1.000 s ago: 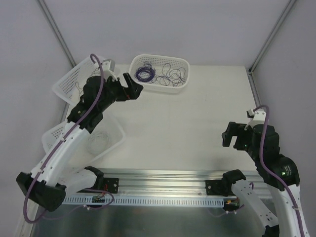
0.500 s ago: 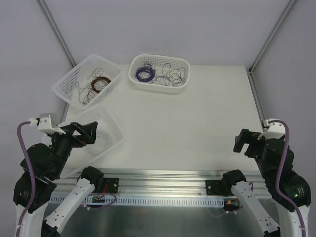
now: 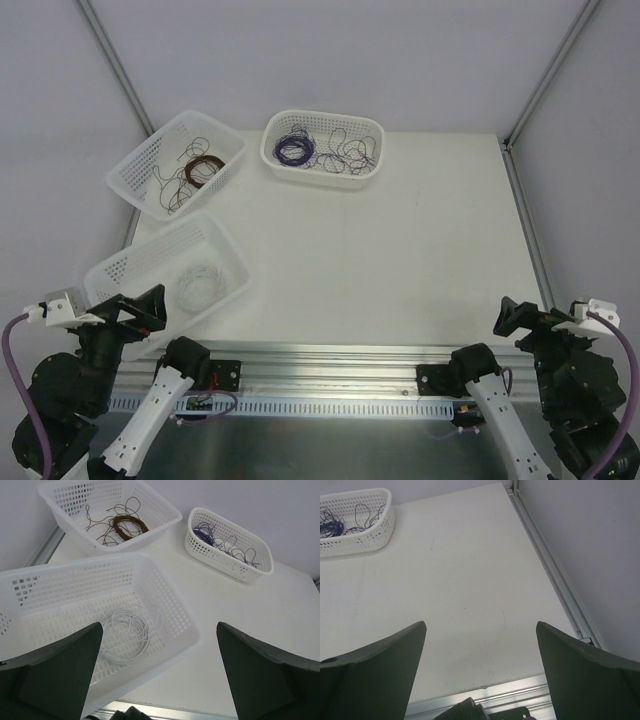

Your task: Untangle the cables

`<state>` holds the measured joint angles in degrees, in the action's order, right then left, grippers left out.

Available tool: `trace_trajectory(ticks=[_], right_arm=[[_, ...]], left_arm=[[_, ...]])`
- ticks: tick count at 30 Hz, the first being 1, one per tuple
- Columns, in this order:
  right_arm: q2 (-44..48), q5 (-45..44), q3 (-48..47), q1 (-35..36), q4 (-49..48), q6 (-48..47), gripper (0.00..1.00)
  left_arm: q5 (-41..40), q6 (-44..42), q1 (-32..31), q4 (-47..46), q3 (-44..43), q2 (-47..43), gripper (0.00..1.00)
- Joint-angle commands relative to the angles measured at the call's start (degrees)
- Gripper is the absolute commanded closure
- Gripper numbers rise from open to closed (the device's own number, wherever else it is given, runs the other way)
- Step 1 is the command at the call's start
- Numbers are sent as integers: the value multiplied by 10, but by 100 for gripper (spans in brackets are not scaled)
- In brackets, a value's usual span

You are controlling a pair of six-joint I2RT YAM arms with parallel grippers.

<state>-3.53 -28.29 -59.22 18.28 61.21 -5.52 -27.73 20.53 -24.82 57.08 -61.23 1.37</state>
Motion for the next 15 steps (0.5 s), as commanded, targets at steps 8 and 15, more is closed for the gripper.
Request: trace_trajectory(ticks=[8, 15], right_arm=[[79, -26, 9, 0, -6, -4, 3], [81, -10, 12, 1, -8, -2, 3]], left_arm=[[-39, 28, -3, 15, 31, -53, 1], [-52, 33, -4, 18, 35, -67, 1]])
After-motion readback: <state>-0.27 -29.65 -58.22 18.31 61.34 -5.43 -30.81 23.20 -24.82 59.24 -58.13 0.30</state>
